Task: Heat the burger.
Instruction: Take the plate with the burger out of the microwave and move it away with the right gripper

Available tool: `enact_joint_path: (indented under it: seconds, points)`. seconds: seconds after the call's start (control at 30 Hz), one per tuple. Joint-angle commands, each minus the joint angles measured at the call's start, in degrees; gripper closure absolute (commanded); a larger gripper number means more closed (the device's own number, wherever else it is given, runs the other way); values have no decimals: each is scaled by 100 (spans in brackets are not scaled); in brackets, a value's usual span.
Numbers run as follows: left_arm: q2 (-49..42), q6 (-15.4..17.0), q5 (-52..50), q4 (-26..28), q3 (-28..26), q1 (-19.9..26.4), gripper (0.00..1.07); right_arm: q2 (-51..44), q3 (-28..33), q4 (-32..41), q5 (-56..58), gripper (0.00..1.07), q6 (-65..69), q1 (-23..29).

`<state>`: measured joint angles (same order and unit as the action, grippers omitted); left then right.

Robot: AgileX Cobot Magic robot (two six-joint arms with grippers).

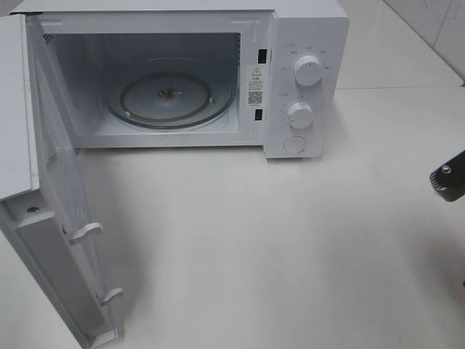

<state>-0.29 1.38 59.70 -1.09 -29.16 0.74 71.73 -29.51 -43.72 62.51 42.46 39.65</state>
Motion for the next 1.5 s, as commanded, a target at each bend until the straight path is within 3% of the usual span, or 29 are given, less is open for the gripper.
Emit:
enact_joint_path:
  seconds: [0.03,0.33,0.73,1.07,1.3,1.37,1.47,1.5]
  points:
    - [-109,0,-23,17,17,6,9,321,-74,-407,183,107,281,-46]
    - [-109,0,-23,17,17,6,9,1106,-86,-521,-115,107,779,-63]
    - [-109,0,-23,17,17,6,9,2086,-143,-670,-1026,107,1644,-762]
    - [-109,0,-23,17,17,6,9,2739,-241,-1157,-1318,106,2223,-911]
    - [-109,0,-23,17,17,6,9,3243,-332,-1255,-1438,99,2372,-911]
    - [-109,0,-23,17,17,6,9,3295,-332,-1123,-1639,91,2366,-911]
    - [-109,0,-23,17,17,6,9,3295,-332,-1089,-1679,88,2361,-911]
    - [-109,0,-23,17,17,6,9,3295,-332,-1031,-1730,82,2275,-911]
